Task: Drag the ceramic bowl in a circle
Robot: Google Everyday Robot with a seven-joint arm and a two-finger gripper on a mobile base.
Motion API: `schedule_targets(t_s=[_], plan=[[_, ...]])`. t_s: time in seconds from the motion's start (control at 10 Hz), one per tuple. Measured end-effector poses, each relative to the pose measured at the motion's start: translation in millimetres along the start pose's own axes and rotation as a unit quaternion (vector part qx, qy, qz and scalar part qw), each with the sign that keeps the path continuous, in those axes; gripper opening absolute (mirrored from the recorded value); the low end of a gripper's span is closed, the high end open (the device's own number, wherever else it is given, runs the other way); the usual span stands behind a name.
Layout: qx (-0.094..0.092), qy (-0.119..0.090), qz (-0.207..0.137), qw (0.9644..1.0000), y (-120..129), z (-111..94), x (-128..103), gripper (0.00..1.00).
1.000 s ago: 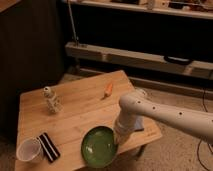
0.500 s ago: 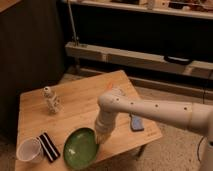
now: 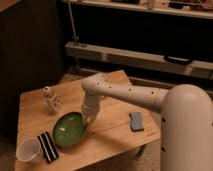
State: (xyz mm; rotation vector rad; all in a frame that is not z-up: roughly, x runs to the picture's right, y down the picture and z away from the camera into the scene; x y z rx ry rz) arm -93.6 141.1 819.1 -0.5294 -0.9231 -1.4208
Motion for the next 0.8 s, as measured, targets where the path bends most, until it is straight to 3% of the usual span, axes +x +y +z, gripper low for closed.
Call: schedule_targets(t_s=[0.2,0.3,0.5,0.7,0.8], plan=[[-0.013,0.004,0.039,0.9991,27,-5,35,0.0],[-0.025,0.001,0.065,0.9976,51,3,47,0.0],[-0.036,-0.003,0.1,0.9943,87,16,47,0.0],[-0.044,0.002,0.135,0.9899,138,13,43,0.0],[-0.041,-0.001,0.132,0.9904,133,14,43,0.0]])
